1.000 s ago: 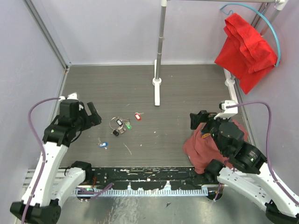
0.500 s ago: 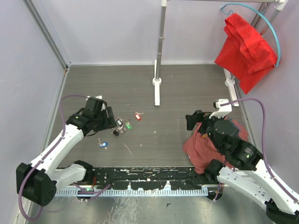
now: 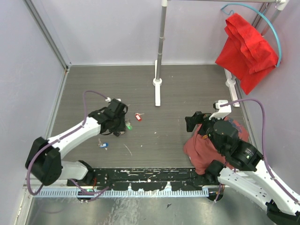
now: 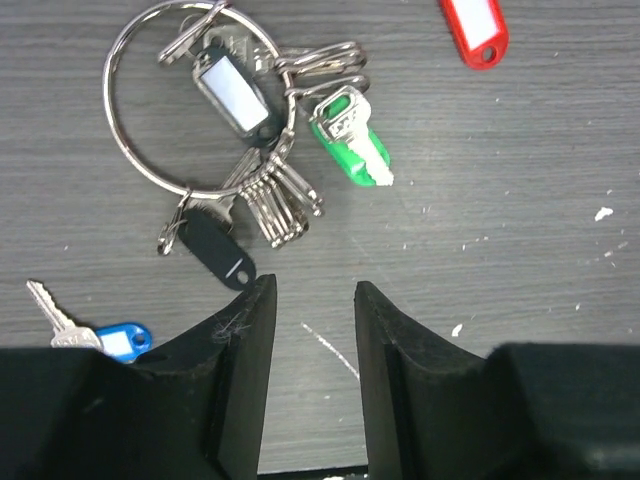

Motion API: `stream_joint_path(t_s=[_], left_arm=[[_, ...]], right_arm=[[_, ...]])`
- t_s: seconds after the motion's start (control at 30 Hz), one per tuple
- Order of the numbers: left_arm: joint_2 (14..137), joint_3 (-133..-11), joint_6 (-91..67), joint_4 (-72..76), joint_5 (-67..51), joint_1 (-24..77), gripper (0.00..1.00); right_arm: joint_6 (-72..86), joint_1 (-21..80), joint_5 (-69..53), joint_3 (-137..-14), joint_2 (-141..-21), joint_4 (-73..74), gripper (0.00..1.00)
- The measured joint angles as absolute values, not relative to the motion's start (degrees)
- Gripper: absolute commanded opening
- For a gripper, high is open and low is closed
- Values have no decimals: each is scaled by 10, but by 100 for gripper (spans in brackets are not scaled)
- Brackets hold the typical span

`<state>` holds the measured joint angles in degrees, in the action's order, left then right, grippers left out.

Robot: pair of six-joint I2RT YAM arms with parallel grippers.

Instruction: Put the keys on the keyring

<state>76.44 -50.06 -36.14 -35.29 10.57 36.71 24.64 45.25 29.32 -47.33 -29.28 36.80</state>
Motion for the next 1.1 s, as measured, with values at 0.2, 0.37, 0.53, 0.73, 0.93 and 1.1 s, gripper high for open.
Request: stream_joint_path(t_s=[0.2,0.37,0.53,0.73,0.93,1.1], left_arm=[[840,-548,-401,-361,165,408,37],[878,-557,-427,-363,188,414,34],[914,-565,-436,-362,198,416,32],[932,-579,-436,-357,204,417,32],[942,-583,-436,-350,206,417,30],[946,-583,-436,-350,213,417,30]], right_arm=[[256,453,293,-473,-292,379,100],[257,453,293,-473,-286,386,100],[257,453,293,-473,-285,391,100],[257,453,294,-473,-285,391,100],[257,453,295,-473,-285,391,100],[257,453,295,-473,-283,391,100]])
